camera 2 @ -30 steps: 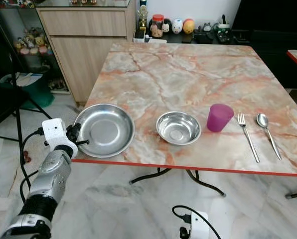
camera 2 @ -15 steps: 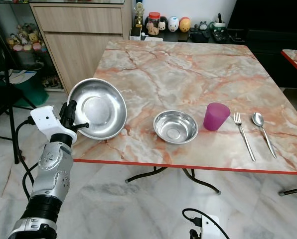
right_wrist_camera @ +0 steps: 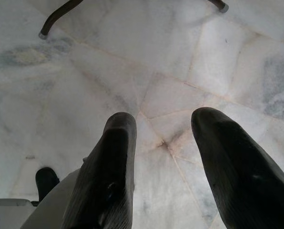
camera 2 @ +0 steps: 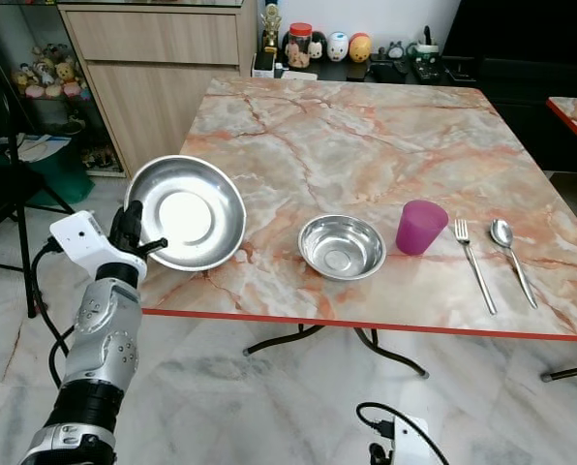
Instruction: Setting the table
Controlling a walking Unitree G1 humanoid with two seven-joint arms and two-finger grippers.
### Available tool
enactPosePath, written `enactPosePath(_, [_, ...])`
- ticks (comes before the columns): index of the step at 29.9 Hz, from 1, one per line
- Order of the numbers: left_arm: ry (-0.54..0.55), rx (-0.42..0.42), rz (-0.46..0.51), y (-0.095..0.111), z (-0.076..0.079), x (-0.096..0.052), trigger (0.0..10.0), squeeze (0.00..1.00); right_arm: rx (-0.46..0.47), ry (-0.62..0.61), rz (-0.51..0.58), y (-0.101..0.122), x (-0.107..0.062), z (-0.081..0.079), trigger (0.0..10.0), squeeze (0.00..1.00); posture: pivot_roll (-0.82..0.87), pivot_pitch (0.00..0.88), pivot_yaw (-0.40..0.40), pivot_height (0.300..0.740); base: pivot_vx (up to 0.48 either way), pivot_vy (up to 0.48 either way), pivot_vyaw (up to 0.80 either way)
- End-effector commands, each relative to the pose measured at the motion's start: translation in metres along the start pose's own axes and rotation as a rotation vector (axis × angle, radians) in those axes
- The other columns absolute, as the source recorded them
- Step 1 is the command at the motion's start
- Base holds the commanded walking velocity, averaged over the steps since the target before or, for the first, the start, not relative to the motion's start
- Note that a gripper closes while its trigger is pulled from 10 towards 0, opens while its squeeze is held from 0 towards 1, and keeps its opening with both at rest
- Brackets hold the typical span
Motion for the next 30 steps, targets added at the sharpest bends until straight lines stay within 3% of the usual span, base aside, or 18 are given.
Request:
enactPosePath(1, [0.022, -0.01, 0.009, 0.005, -0.005, 0.004, 10.0, 0.0, 0.014, -0.012, 0.003, 0.001, 0.0, 0.003, 10.0, 0.0, 0.05, 0.0, -0.053, 0.74, 0.0, 0.0, 0.0])
enactPosePath(2, [0.06, -0.016, 0.013, 0.006, -0.015, 0.004, 10.0, 0.0, 0.015, -0.012, 0.002, 0.001, 0.0, 0.003, 10.0, 0.0, 0.05, 0.0, -0.053, 0.74, 0.0, 0.0, 0.0])
enactPosePath(6, [0.101, -0.012, 0.023, 0.009, -0.028, 0.004, 10.0, 0.0, 0.014, -0.01, 0.0, 0.0, 0.0, 0.002, 10.0, 0.0, 0.05, 0.0, -0.053, 0.74, 0.0, 0.0, 0.0])
enactPosePath(15, [0.113, 0.015, 0.03, 0.011, -0.028, 0.006, 10.0, 0.0, 0.011, -0.008, -0.003, -0.001, 0.0, 0.002, 10.0, 0.0, 0.05, 0.0, -0.054, 0.74, 0.0, 0.0, 0.0])
enactPosePath(18, [0.244, 0.028, 0.022, 0.011, -0.053, 0.006, 10.0, 0.0, 0.012, -0.008, -0.002, -0.001, 0.0, 0.001, 10.0, 0.0, 0.05, 0.0, -0.054, 0.74, 0.0, 0.0, 0.0])
enactPosePath(20, [0.316, 0.082, 0.036, 0.016, -0.075, 0.005, 10.0, 0.0, 0.012, -0.008, -0.001, -0.001, 0.0, 0.001, 10.0, 0.0, 0.05, 0.0, -0.054, 0.74, 0.0, 0.0, 0.0])
enactPosePath(26, [0.402, 0.185, 0.066, 0.026, -0.104, 0.001, 10.0, 0.0, 0.008, -0.003, 0.0, -0.001, 0.0, -0.002, 10.0, 0.0, 0.06, 0.0, -0.055, 0.74, 0.0, 0.0, 0.0])
enactPosePath(30, [0.567, 0.251, 0.053, 0.027, -0.14, -0.01, 10.0, 0.0, 0.006, 0.006, 0.007, 0.001, 0.001, -0.004, 10.0, 0.0, 0.06, 0.0, -0.057, 0.74, 0.0, 0.0, 0.0])
Point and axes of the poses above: a point about 5 cm out from each wrist's last joint towards the gripper, its own x axis pointing out of the wrist towards the gripper, its own y axis along the axis of the wrist's last joint, z = x × y, the point moved 2 cm from there along x, pointing out of the wrist towards the gripper, and after that the axes turned 12 degrees about x, right-handed, at the moved point
